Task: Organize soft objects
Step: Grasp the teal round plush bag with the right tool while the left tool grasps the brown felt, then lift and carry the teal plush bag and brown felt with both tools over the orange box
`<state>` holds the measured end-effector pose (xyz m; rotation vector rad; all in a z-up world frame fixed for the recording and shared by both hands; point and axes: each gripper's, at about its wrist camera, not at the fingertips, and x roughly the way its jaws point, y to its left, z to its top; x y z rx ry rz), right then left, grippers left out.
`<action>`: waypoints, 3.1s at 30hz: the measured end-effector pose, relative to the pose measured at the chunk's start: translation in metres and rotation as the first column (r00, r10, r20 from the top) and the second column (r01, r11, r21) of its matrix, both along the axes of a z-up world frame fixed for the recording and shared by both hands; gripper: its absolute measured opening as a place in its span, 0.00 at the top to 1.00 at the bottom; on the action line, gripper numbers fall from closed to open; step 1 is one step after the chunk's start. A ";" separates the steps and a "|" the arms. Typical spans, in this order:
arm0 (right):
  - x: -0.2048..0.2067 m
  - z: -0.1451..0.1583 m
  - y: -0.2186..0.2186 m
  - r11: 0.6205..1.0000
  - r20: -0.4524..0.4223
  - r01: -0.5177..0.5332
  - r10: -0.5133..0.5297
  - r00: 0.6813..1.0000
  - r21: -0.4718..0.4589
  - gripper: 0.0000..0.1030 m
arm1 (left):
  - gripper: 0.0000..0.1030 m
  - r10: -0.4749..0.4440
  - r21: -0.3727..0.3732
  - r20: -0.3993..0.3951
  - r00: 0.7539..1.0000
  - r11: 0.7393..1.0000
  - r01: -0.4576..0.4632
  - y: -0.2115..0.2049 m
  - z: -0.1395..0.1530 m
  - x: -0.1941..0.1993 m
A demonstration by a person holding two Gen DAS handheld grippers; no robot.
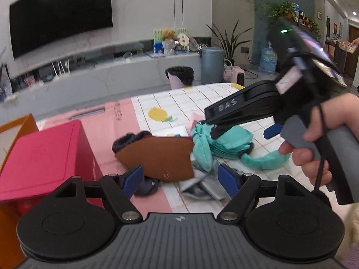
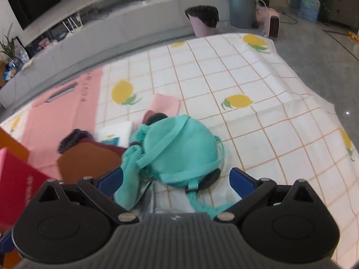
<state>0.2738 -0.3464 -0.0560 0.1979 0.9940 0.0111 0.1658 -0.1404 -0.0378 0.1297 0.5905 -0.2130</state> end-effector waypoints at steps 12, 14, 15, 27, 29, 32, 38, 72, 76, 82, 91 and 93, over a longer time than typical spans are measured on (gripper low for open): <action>0.034 -0.026 0.008 0.997 -0.055 -0.066 0.064 0.996 -0.035 0.03 | 0.14 0.095 0.014 -0.047 0.994 0.995 -0.095 -0.003 -0.031 0.036; 0.038 -0.030 0.012 0.993 -0.066 -0.089 0.085 0.994 -0.071 0.03 | 0.14 0.101 0.003 -0.041 0.994 0.995 -0.101 -0.002 -0.033 0.040; 0.039 -0.032 0.013 0.993 -0.069 -0.094 0.089 0.994 -0.075 0.03 | 0.14 0.104 -0.005 -0.035 0.994 0.995 -0.104 -0.002 -0.033 0.042; 0.038 -0.039 0.015 0.976 -0.110 -0.156 0.140 0.984 -0.150 0.12 | 0.14 0.053 -0.022 -0.056 0.997 0.998 -0.054 -0.008 -0.047 0.060; 0.035 -0.038 0.011 0.974 -0.147 -0.158 0.134 0.980 -0.163 0.12 | 0.14 0.069 -0.009 -0.050 0.996 0.998 -0.069 -0.011 -0.050 0.063; 0.027 -0.038 -0.001 0.976 -0.183 -0.148 0.118 0.976 -0.159 0.12 | 0.18 0.074 -0.069 -0.101 0.992 0.994 -0.082 -0.005 -0.052 0.069; 0.011 -0.037 -0.016 0.977 -0.235 -0.134 0.093 0.968 -0.166 0.13 | 0.47 0.089 -0.228 -0.184 0.979 0.965 -0.130 0.016 -0.042 0.072; -0.115 0.050 0.097 0.773 -0.231 -0.554 0.504 0.832 -0.309 0.16 | 0.93 0.243 -0.525 -0.387 0.890 0.735 -0.429 0.116 0.083 0.001; -0.125 0.072 0.093 0.804 -0.183 -0.507 0.473 0.862 -0.310 0.16 | 0.93 0.219 -0.522 -0.369 0.903 0.755 -0.396 0.127 0.100 -0.003; -0.133 0.124 0.104 0.842 -0.061 -0.445 0.449 0.891 -0.304 0.16 | 0.93 0.238 -0.487 -0.332 0.913 0.785 -0.382 0.147 0.121 -0.010; -0.139 0.188 0.156 0.879 0.131 -0.432 0.462 0.877 -0.201 0.16 | 0.93 0.355 -0.389 -0.193 0.915 0.828 -0.403 0.191 0.150 -0.037; -0.139 0.198 0.173 0.874 0.157 -0.446 0.476 0.865 -0.191 0.16 | 0.93 0.367 -0.380 -0.206 0.907 0.824 -0.420 0.205 0.152 -0.040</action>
